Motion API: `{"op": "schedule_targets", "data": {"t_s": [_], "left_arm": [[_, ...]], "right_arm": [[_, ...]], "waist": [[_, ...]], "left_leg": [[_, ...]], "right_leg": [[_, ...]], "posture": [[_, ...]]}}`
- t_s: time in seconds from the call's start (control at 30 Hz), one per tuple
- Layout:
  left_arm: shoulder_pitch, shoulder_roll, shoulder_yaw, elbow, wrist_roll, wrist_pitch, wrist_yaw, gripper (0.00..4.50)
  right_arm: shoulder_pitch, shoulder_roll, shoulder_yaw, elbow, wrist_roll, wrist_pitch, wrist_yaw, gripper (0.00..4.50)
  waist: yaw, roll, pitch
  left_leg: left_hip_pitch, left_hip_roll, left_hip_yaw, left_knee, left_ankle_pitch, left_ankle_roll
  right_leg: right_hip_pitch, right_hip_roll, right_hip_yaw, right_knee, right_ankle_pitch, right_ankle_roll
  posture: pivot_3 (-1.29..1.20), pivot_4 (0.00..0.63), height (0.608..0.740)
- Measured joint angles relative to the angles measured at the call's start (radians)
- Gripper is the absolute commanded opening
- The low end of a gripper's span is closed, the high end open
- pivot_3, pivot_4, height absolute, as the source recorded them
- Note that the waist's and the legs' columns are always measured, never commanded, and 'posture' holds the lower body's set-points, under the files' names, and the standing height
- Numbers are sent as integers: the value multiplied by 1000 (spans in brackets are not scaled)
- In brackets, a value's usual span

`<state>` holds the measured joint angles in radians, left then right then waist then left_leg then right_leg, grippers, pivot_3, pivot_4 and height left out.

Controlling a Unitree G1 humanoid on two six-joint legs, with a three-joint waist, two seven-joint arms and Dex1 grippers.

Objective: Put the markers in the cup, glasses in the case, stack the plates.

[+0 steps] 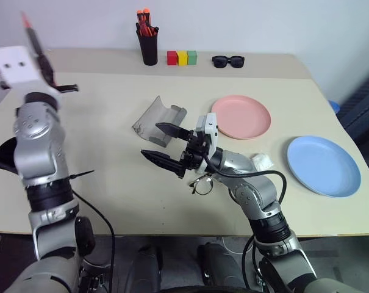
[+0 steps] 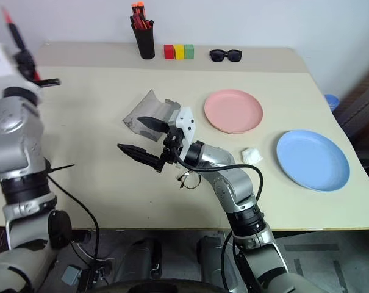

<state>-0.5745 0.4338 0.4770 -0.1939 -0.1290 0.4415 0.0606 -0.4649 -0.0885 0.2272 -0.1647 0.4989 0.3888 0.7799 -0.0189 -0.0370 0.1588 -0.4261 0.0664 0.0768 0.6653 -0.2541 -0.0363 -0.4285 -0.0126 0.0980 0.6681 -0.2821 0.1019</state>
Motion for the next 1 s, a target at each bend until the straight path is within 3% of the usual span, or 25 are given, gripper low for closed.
{"op": "schedule_targets", "data": {"t_s": [0.2,0.27,0.6,1.0], "left_arm": [[219,-16,108,-282,26,51,66,56],[308,-71,123,-341,33,51,83,56],[449,-164,142,-378,52,-1,137,56],[491,-222,136,-358,76,-70,179,56]], "right_arm": [[1,1,27,3,9,19,32,4500],[1,3,32,6,19,30,43,4500],[-10,7,39,17,27,42,76,4500],[-3,21,37,18,33,48,59,4500]], "waist": [[1,-1,-1],[3,-1,-1],[0,-3,-2],[0,-3,-2]], "left_leg": [[1,0,0,0,0,0],[1,0,0,0,0,0],[1,0,-1,1,0,0],[1,0,-1,1,0,0]], "right_leg": [[2,-1,0,-1,0,0],[2,-1,-1,-1,0,0],[2,0,-1,-1,0,-1],[2,0,-1,-1,0,-1]], "posture": [[0,150,722],[0,150,722],[0,150,722],[0,150,722]]}}
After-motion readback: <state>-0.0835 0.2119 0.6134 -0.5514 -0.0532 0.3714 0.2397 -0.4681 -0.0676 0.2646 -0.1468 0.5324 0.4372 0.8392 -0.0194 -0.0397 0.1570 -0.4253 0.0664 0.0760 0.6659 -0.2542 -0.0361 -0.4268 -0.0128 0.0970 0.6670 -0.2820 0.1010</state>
